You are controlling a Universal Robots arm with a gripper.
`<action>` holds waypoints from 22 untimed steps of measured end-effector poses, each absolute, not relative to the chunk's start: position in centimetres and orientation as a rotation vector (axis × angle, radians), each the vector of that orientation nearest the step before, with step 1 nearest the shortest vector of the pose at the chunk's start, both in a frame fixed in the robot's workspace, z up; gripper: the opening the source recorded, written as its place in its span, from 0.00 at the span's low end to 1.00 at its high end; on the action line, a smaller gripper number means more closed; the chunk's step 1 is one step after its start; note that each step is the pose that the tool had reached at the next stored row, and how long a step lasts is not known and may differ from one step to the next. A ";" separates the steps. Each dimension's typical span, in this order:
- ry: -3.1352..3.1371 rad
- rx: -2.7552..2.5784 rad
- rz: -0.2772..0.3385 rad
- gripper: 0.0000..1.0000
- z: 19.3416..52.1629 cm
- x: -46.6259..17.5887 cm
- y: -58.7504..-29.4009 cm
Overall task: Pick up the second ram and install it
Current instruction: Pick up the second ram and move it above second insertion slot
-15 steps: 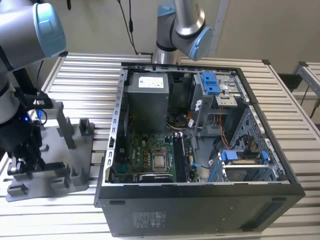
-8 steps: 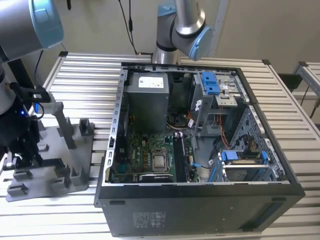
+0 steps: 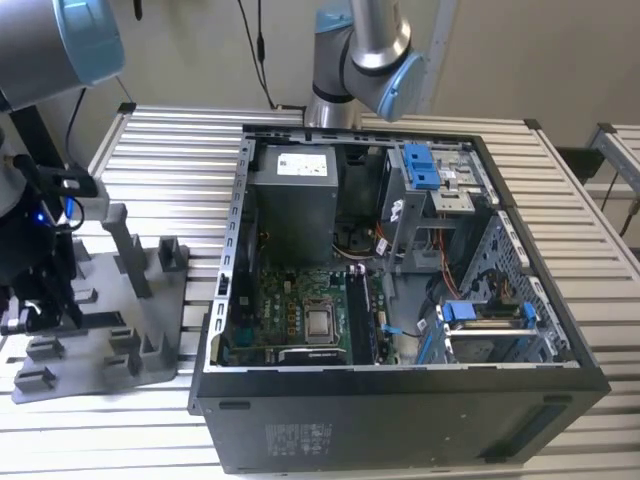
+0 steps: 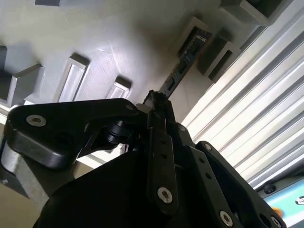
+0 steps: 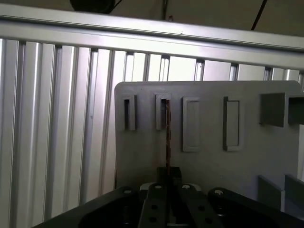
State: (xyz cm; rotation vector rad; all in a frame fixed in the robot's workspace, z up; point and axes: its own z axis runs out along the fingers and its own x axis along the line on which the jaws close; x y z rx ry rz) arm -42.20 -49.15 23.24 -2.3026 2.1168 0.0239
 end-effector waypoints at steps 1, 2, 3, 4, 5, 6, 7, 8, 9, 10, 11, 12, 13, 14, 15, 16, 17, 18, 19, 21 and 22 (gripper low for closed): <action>2.117 -2.303 0.024 0.14 23.4 -42.2 -49.1; 2.117 -2.303 0.024 0.14 23.6 -42.2 -49.1; 2.117 -2.303 0.024 0.14 23.8 -42.2 -49.1; 2.117 -2.303 0.024 0.14 24.1 -42.2 -49.1; 2.117 -2.303 0.024 0.14 24.3 -42.2 -49.1; 2.117 -2.303 0.024 0.14 24.6 -42.2 -49.1; 2.117 -2.303 0.024 0.14 24.9 -42.2 -49.1; 2.117 -2.303 0.024 0.14 25.1 -42.2 -49.1; 2.117 -2.303 0.024 0.14 25.4 -42.2 -49.1; 2.117 -2.303 0.024 0.14 25.7 -42.2 -49.1; 2.117 -2.303 0.024 0.14 26.0 -42.2 -49.1; 2.117 -2.302 0.024 0.14 26.3 -42.2 -49.1; 2.117 -2.303 0.024 0.14 26.7 -42.2 -49.1; 2.117 -2.303 0.024 0.14 27.0 -42.2 -49.1; 2.117 -2.303 0.024 0.14 27.3 -42.2 -49.1; 2.117 -2.303 0.024 0.14 27.6 -42.2 -49.1; 2.117 -2.303 0.024 0.14 27.9 -42.2 -49.1; 2.117 -2.303 0.024 0.14 28.1 -42.2 -49.1; 2.117 -2.303 0.024 0.14 28.4 -42.2 -49.1; 2.117 -2.303 0.024 0.14 29.0 -42.2 -49.1; 2.117 -2.303 0.024 0.14 29.3 -42.2 -49.1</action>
